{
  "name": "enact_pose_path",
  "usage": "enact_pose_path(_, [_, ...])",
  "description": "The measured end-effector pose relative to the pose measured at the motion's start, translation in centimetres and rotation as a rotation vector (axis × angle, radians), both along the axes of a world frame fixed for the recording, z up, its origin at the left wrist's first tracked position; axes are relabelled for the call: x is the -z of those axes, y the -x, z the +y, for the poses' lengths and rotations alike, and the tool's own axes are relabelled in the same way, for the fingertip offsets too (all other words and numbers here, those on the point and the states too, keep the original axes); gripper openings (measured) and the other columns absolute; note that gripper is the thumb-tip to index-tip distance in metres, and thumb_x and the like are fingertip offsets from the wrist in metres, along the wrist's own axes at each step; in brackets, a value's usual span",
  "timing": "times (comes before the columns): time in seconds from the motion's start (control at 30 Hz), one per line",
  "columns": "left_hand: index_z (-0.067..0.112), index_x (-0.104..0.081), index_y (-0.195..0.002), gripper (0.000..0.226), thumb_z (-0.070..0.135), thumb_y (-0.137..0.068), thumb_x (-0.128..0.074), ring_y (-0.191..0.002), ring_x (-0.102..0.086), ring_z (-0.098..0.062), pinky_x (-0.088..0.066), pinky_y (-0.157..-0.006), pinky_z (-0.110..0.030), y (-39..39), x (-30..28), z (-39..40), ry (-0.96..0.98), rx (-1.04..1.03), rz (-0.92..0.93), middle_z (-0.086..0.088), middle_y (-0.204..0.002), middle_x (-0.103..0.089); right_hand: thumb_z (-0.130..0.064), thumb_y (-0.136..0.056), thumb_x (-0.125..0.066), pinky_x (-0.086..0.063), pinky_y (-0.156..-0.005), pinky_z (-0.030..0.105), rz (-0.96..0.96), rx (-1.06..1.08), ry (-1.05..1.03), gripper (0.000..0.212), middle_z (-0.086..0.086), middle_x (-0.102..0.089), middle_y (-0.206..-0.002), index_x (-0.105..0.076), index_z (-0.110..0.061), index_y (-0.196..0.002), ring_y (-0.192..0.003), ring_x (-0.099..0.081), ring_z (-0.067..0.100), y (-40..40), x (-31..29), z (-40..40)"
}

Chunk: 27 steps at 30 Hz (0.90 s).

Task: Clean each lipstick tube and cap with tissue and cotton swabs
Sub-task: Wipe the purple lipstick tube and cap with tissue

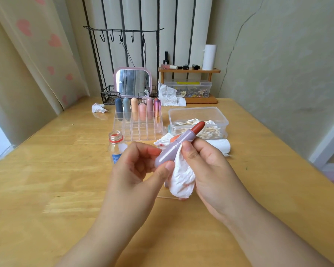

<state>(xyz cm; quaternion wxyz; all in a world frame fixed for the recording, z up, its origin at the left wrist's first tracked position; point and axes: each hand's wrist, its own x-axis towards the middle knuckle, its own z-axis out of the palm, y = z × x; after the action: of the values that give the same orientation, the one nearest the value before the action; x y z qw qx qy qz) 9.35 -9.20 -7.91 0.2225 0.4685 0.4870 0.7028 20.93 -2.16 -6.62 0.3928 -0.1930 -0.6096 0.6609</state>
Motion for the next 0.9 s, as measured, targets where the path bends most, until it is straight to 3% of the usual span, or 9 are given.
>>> enact_pose_path(0.1, [0.014, -0.061, -0.086, 0.020, 0.032, -0.078, -0.061, -0.060, -0.058, -0.007, -0.046, -0.060, -0.014, -0.40, -0.20, -0.10, 0.074, 0.106, -0.035, 0.003, -0.062, -0.062, -0.033, -0.089, -0.049, -0.054, -0.057, 0.035, 0.048, -0.034, 0.018, 0.027, 0.012, -0.067, -0.076, -0.058, -0.009, -0.098, -0.065, -0.063, 0.025, -0.10, -0.51, -0.23])
enact_pose_path(0.17, [0.018, -0.062, -0.076, 0.021, 0.036, -0.082, -0.054, -0.059, -0.053, -0.011, -0.046, -0.061, -0.019, -0.41, -0.18, -0.19, 0.106, 0.139, -0.023, 0.003, -0.060, -0.058, -0.032, -0.092, -0.049, -0.050, -0.052, 0.030, 0.041, -0.031, 0.003, 0.029, 0.017, -0.064, -0.074, -0.056, -0.006, -0.099, -0.061, -0.061, 0.028, -0.09, -0.52, -0.25])
enact_pose_path(0.27, [0.022, -0.062, -0.066, 0.024, 0.037, -0.083, -0.056, -0.059, -0.052, -0.014, -0.046, -0.062, -0.021, -0.26, -0.44, -0.30, 0.085, 0.178, -0.041, 0.002, -0.060, -0.058, -0.036, -0.093, -0.050, -0.050, -0.059, 0.035, 0.007, -0.016, -0.029, 0.029, 0.015, -0.067, -0.077, -0.058, -0.009, -0.100, -0.065, -0.064, 0.028, -0.04, -0.15, -0.05])
enact_pose_path(0.4, [0.017, -0.062, -0.076, 0.006, 0.020, -0.074, -0.067, -0.060, -0.058, -0.007, -0.046, -0.059, -0.015, -0.02, -0.40, -0.15, 0.017, 0.088, -0.007, 0.003, -0.065, -0.064, -0.040, -0.092, -0.053, -0.054, -0.067, 0.045, -0.010, -0.015, -0.018, 0.026, 0.008, -0.071, -0.086, -0.062, -0.017, -0.098, -0.075, -0.067, 0.022, 0.03, 0.17, 0.03])
enact_pose_path(0.53, [0.034, -0.063, -0.077, 0.020, 0.028, -0.063, -0.075, -0.067, -0.060, -0.008, -0.048, -0.063, -0.014, 0.08, 0.00, -0.13, -0.006, -0.034, 0.095, 0.004, -0.075, -0.067, -0.037, -0.083, -0.052, -0.057, -0.066, 0.036, 0.007, -0.057, 0.057, 0.035, 0.013, -0.070, -0.105, -0.063, -0.012, -0.104, -0.095, -0.068, 0.021, -0.06, 0.22, 0.10])
enact_pose_path(0.63, [0.021, -0.061, -0.082, 0.019, 0.025, -0.068, -0.073, -0.063, -0.059, -0.005, -0.046, -0.058, -0.013, -0.38, -0.29, -0.22, 0.023, -0.007, 0.047, 0.004, -0.070, -0.065, -0.035, -0.082, -0.050, -0.054, -0.078, 0.039, 0.019, -0.032, 0.017, 0.030, 0.008, -0.070, -0.086, -0.062, -0.012, -0.096, -0.084, -0.067, 0.019, -0.18, -0.15, 0.08])
enact_pose_path(0.7, [0.012, -0.059, -0.088, 0.021, 0.028, -0.075, -0.061, -0.057, -0.056, -0.007, -0.046, -0.057, -0.015, -0.47, -0.43, -0.26, 0.048, 0.066, -0.002, 0.004, -0.063, -0.062, -0.033, -0.088, -0.051, -0.053, -0.068, 0.037, 0.040, -0.035, 0.006, 0.026, 0.011, -0.067, -0.076, -0.059, -0.009, -0.095, -0.070, -0.064, 0.021, -0.16, -0.34, 0.05])
enact_pose_path(0.8, [0.007, -0.058, -0.087, 0.024, 0.030, -0.080, -0.054, -0.055, -0.053, -0.013, -0.046, -0.059, -0.021, -0.20, -0.44, -0.21, 0.064, 0.149, -0.064, 0.001, -0.059, -0.060, -0.035, -0.091, -0.051, -0.051, -0.067, 0.036, 0.003, 0.001, -0.044, 0.028, 0.015, -0.068, -0.083, -0.059, -0.009, -0.098, -0.073, -0.065, 0.025, -0.09, -0.01, 0.24])
enact_pose_path(0.9, [0.010, -0.059, -0.082, 0.012, 0.021, -0.078, -0.063, -0.058, -0.056, -0.009, -0.046, -0.059, -0.018, 0.07, -0.40, -0.16, 0.007, 0.107, -0.015, 0.000, -0.062, -0.062, -0.034, -0.088, -0.049, -0.054, -0.070, 0.041, 0.020, -0.030, -0.027, 0.029, 0.013, -0.070, -0.084, -0.060, -0.010, -0.100, -0.074, -0.067, 0.025, 0.02, 0.38, 0.34])
